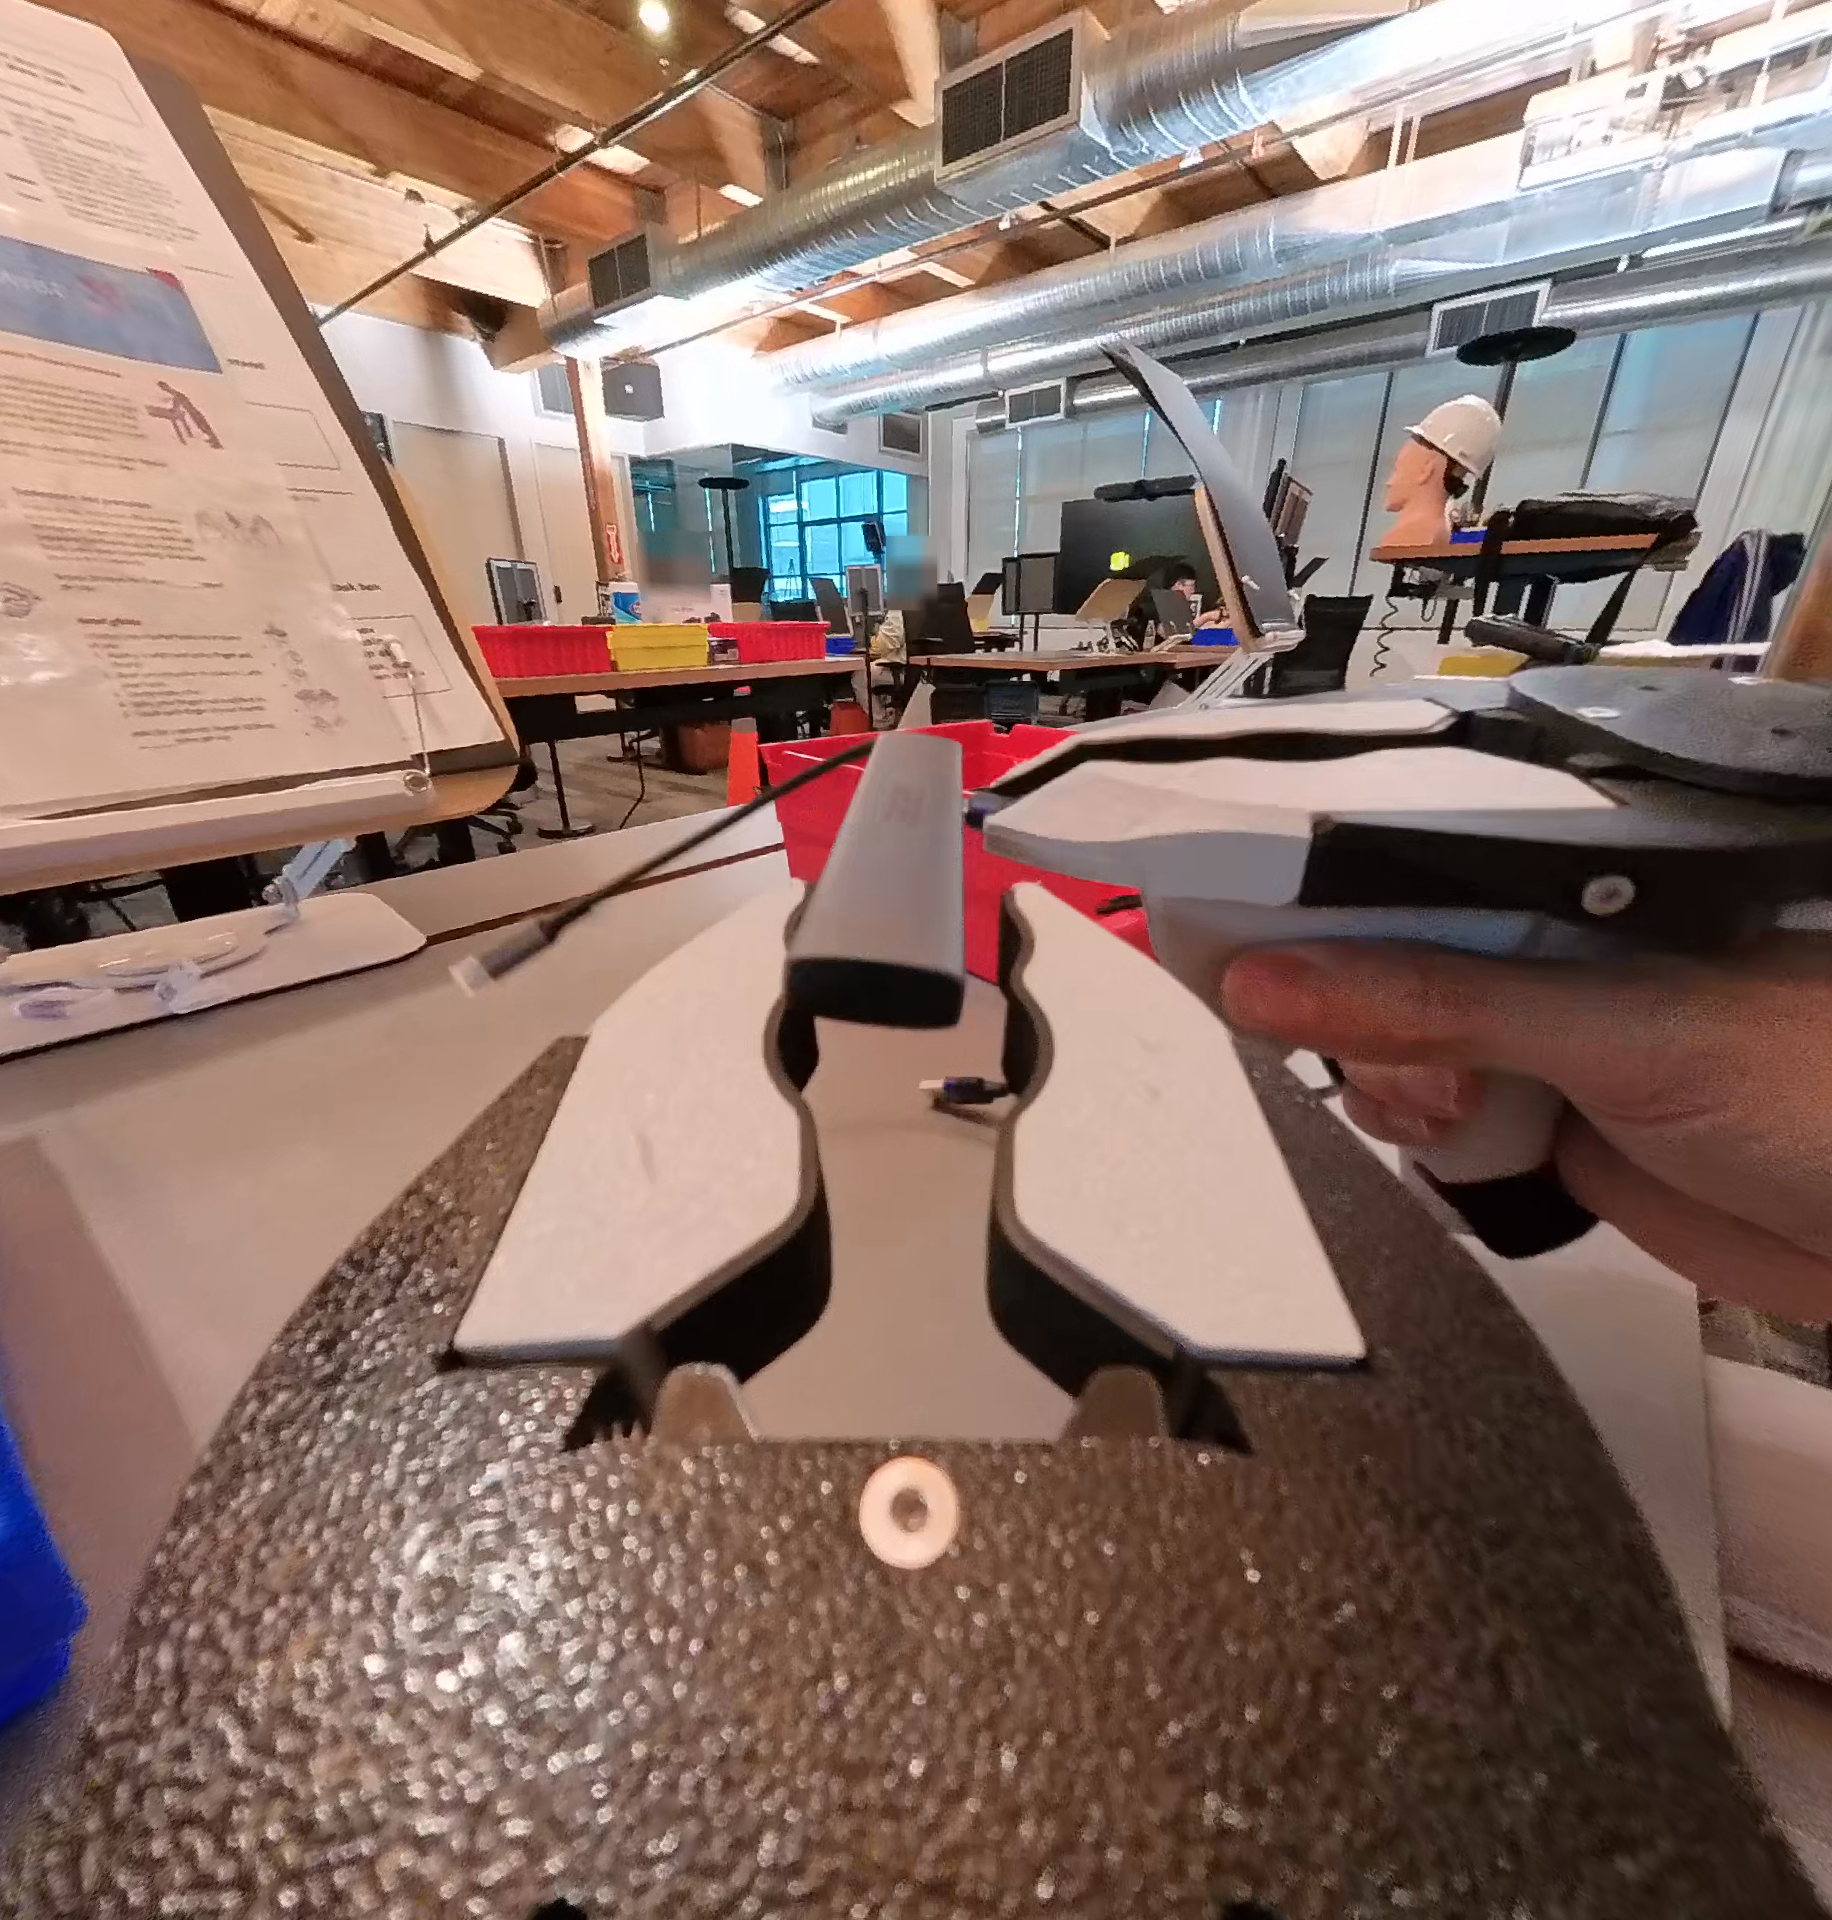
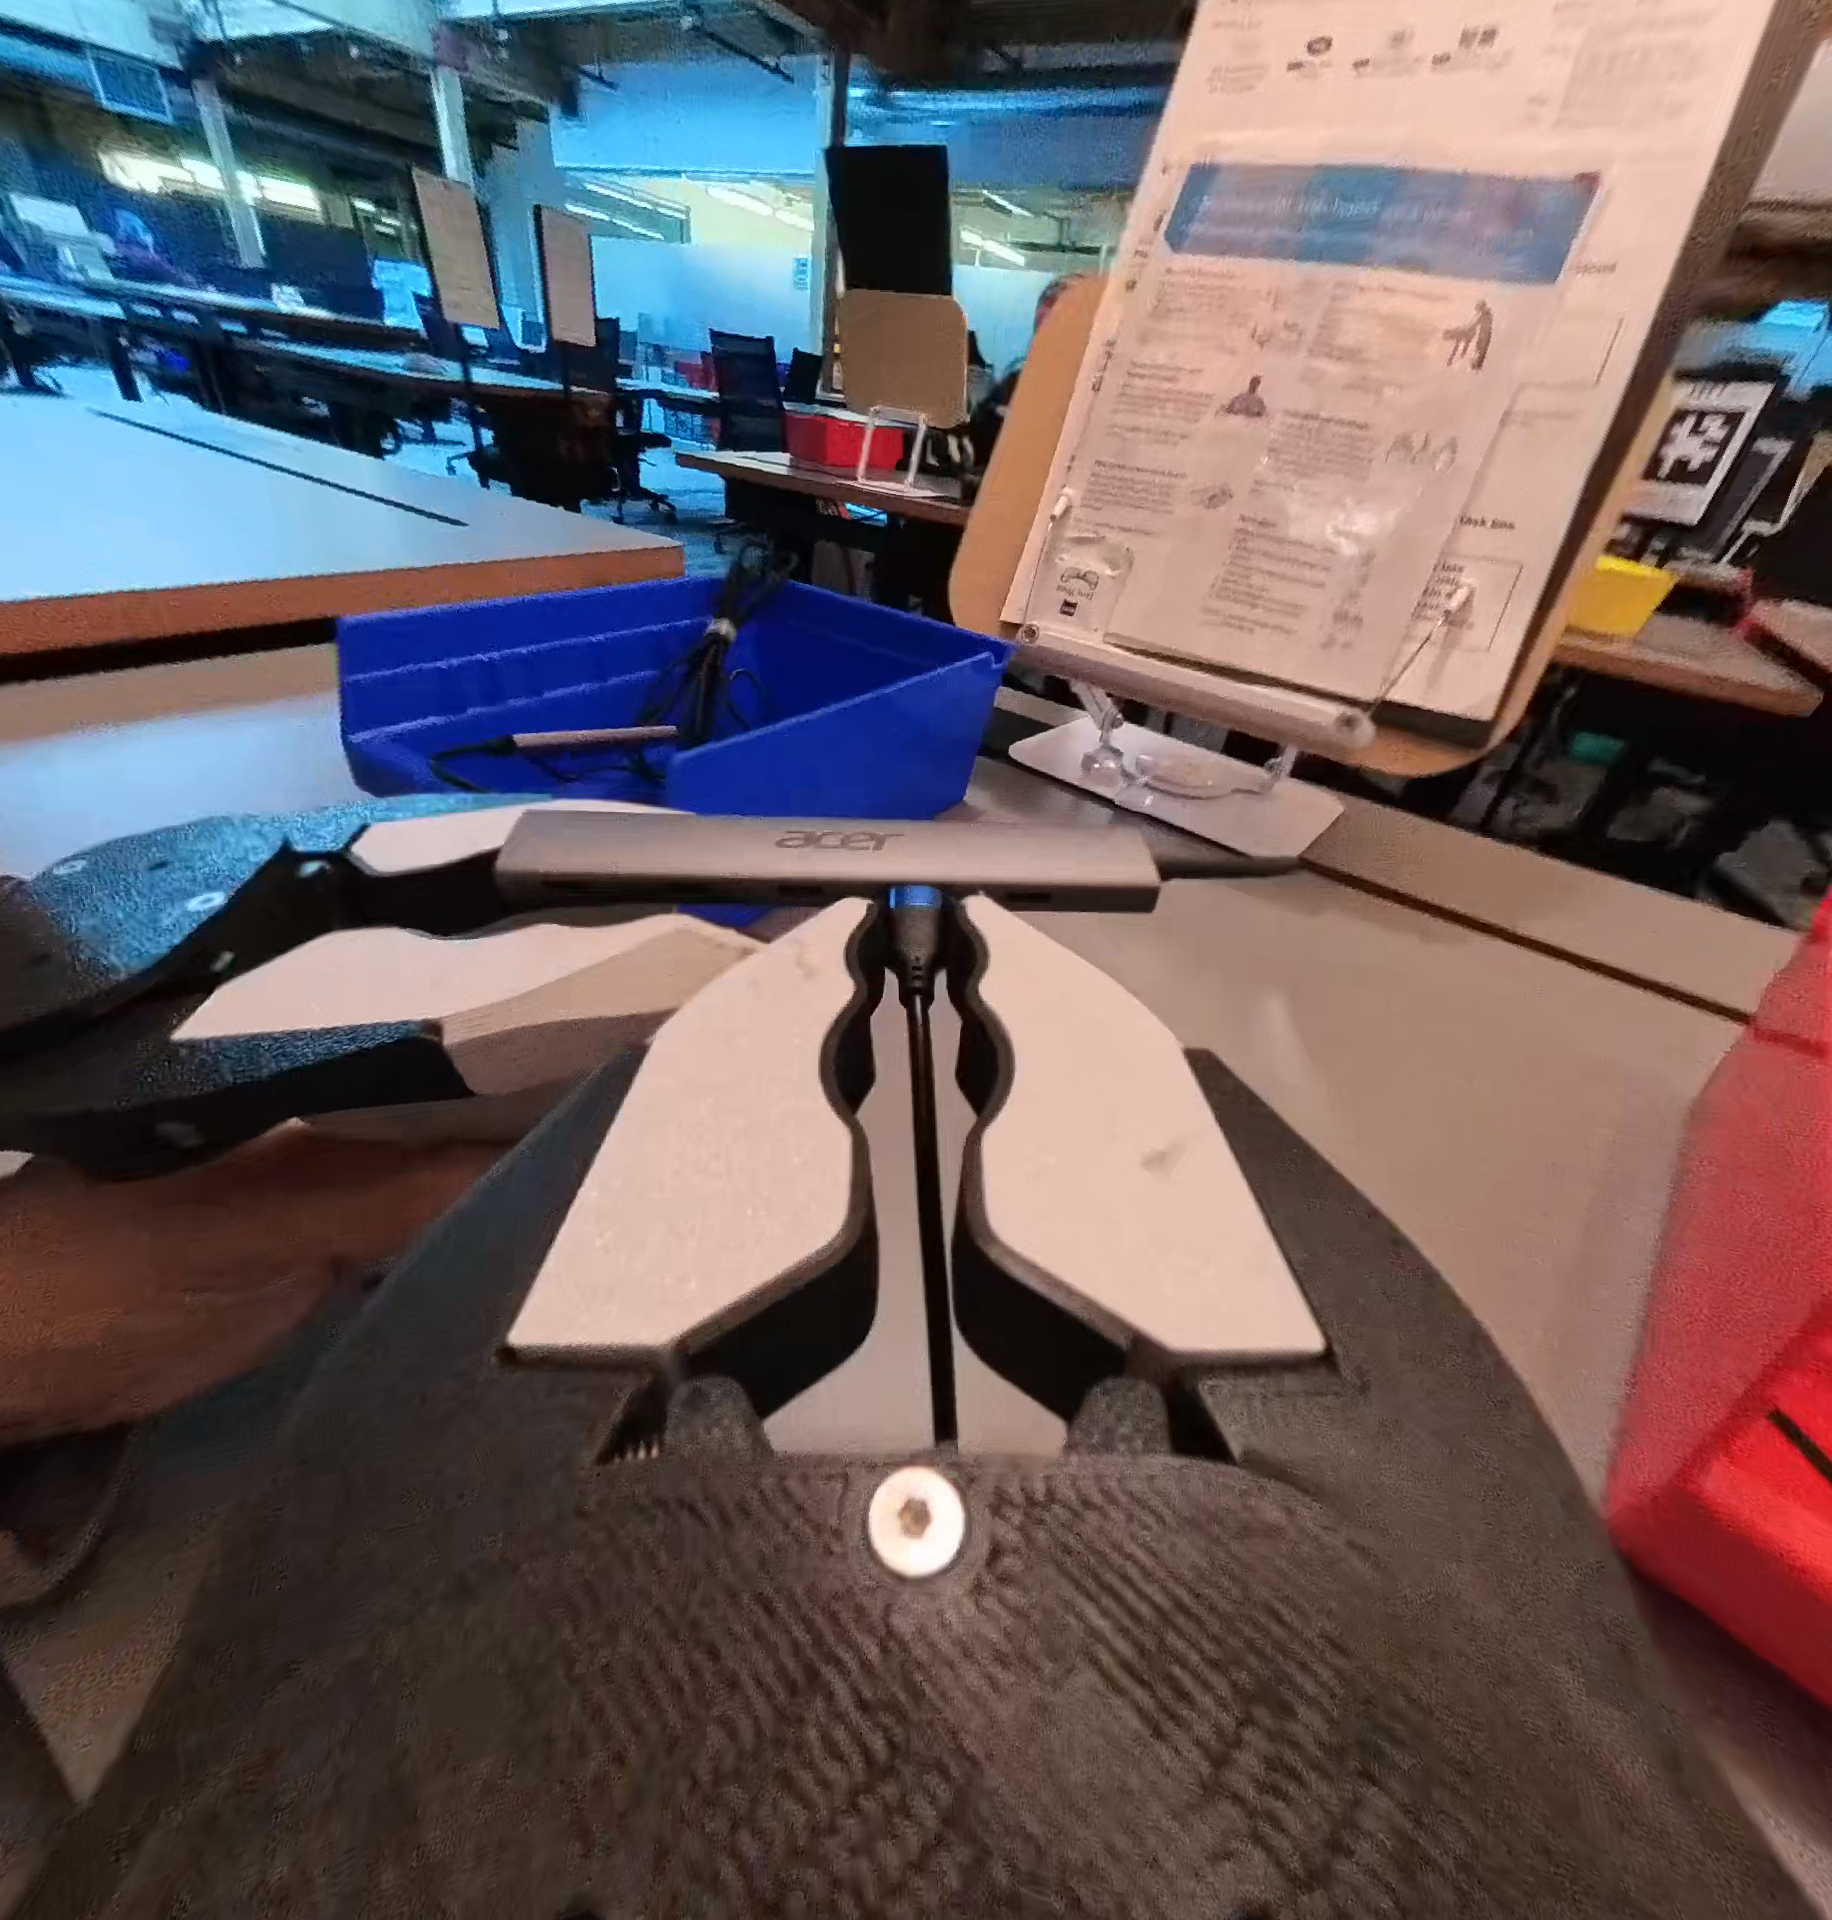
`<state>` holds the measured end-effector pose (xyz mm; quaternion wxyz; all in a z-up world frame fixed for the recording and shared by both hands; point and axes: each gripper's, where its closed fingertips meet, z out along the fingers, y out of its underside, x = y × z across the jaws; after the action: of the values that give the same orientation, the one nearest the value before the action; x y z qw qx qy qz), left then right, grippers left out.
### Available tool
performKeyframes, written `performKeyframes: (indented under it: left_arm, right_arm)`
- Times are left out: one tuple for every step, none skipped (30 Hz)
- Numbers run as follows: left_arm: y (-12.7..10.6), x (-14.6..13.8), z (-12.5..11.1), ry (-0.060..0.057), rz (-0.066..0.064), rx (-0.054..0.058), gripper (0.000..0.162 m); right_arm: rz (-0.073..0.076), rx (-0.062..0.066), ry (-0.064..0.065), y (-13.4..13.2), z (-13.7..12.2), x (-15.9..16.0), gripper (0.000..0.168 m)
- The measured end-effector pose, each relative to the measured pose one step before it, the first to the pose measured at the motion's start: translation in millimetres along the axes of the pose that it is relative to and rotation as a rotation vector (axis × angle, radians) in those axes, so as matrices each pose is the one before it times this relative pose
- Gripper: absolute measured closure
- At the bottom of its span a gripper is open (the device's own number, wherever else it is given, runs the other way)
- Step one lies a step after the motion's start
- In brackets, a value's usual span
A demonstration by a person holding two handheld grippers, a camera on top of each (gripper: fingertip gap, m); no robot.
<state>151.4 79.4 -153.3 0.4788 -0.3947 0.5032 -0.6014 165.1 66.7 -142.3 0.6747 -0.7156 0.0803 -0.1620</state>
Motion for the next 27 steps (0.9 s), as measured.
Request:
performKeyframes:
  left_arm:
    - [-0.29,0.23,-0.11,0.0008,-0.0079,0.0033,0.133]
    - [-1.12,-0.35,-0.55,-0.0029,-0.0026,0.0071,0.133]
    - [-1.29,0.23,-0.45,0.0013,0.0053,0.0076,0.132]
    - [-0.38,0.84,0.01,0.0059,0.0081,0.0020,0.129]
    - [0.50,0.38,0.50,0.0006,0.0046,-0.0042,0.125]
    - [0.79,-0.01,0.47,-0.0026,0.0000,-0.0041,0.123]
    - [0.34,0.77,0.41,0.0022,-0.0026,-0.0004,0.120]
    - [-0.45,0.31,0.17,-0.0015,-0.0010,0.0040,0.117]
    - [-0.21,-1.44,-0.11,-0.0137,0.0088,0.0012,0.116]
    - [-0.58,-1.53,-0.50,-0.0143,0.0149,0.0030,0.115]
    - [-1.55,-0.35,-0.70,-0.0027,0.0084,0.0095,0.119]
    - [-0.27,0.23,-0.22,0.0041,-0.0008,0.0002,0.126]
    - [2.03,-0.18,0.62,0.0016,-0.0061,-0.0122,0.126]
    - [2.29,-0.24,0.72,0.0002,-0.0050,-0.0098,0.124]
    - [0.92,0.14,0.11,0.0012,-0.0017,0.0001,0.124]
    - [0.24,0.00,0.05,-0.0014,0.0003,0.0012,0.125]
    - [-0.19,-0.38,-0.16,-0.0028,0.0020,-0.0003,0.130]
    - [-1.48,-0.30,-0.67,-0.0018,0.0031,0.0079,0.137]
    - [-2.21,-0.13,-0.93,0.0002,0.0035,0.0133,0.137]
    - [-0.94,-0.01,-0.18,0.0005,0.0039,0.0047,0.137]
    - [-0.30,-0.29,-0.15,-0.0031,0.0028,-0.0018,0.137]
    - [0.28,-0.68,-0.32,-0.0068,0.0000,-0.0046,0.137]
    - [1.15,-1.01,-0.21,-0.0100,-0.0014,-0.0118,0.137]
    - [1.46,-0.81,-0.09,-0.0152,0.0077,-0.0178,0.137]
    - [0.86,-0.85,-0.15,-0.0208,0.0306,-0.0171,0.137]
    - [-0.15,-0.72,-0.04,-0.0203,0.0437,-0.0122,0.137]
    - [-0.57,-0.10,-0.09,-0.0108,0.0337,-0.0094,0.137]
  right_arm:
    - [-0.0486,0.0048,-0.0025,-1.88,0.13,-3.20,0.157]
    - [-0.0383,-0.0027,-0.0096,-0.59,0.37,-3.08,0.157]
    - [-0.0354,0.0033,0.0077,-1.21,-0.43,-0.42,0.157]
    - [-0.0356,0.0053,0.0113,-1.43,-0.72,0.41,0.157]
    - [-0.0271,-0.0034,0.0064,-0.20,-0.33,0.31,0.157]
    - [-0.0165,-0.0042,0.0029,0.19,0.03,0.19,0.157]
    - [-0.0124,0.0055,0.0086,-0.97,-0.58,0.88,0.157]
    - [-0.0163,0.0001,0.0084,-0.19,-0.63,0.86,0.157]
    - [-0.0240,-0.0146,0.0057,1.76,-0.06,0.83,0.157]
    - [-0.0352,-0.0135,0.0088,1.73,-0.29,1.16,0.157]
    - [-0.0338,-0.0026,0.0061,0.60,-0.75,0.39,0.157]
    - [-0.0112,-0.0006,-0.0042,0.10,-0.46,-0.89,0.157]
    - [0.0137,-0.0010,-0.0073,-0.17,0.06,-1.37,0.157]
    - [0.0167,-0.0016,-0.0155,-0.23,0.51,-2.37,0.157]
    - [0.0078,0.0009,-0.0159,-0.52,0.56,-2.45,0.157]
    - [0.0024,0.0040,-0.0083,-0.87,0.22,-1.54,0.157]
    - [0.0089,0.0007,-0.0036,-0.57,0.06,-0.44,0.157]
    - [0.0129,0.0035,-0.0036,-0.36,0.01,-0.18,0.157]
    - [0.0135,0.0078,-0.0078,-0.73,0.10,-0.55,0.157]
    - [0.0171,0.0088,-0.0003,-0.57,-0.01,0.12,0.157]
    - [0.0151,0.0059,0.0006,0.08,0.17,-0.19,0.157]
    - [0.0194,0.0065,0.0000,0.28,0.35,-0.28,0.157]
    - [0.0210,0.0023,-0.0001,1.07,0.47,-0.18,0.157]
    - [0.0111,-0.0047,-0.0021,1.94,0.69,-0.07,0.157]
    - [0.0098,-0.0076,-0.0071,1.51,0.55,0.25,0.157]
    - [0.0173,-0.0109,-0.0134,0.69,0.19,0.15,0.156]
    - [0.0139,-0.0156,-0.0193,0.20,-0.25,0.01,0.157]
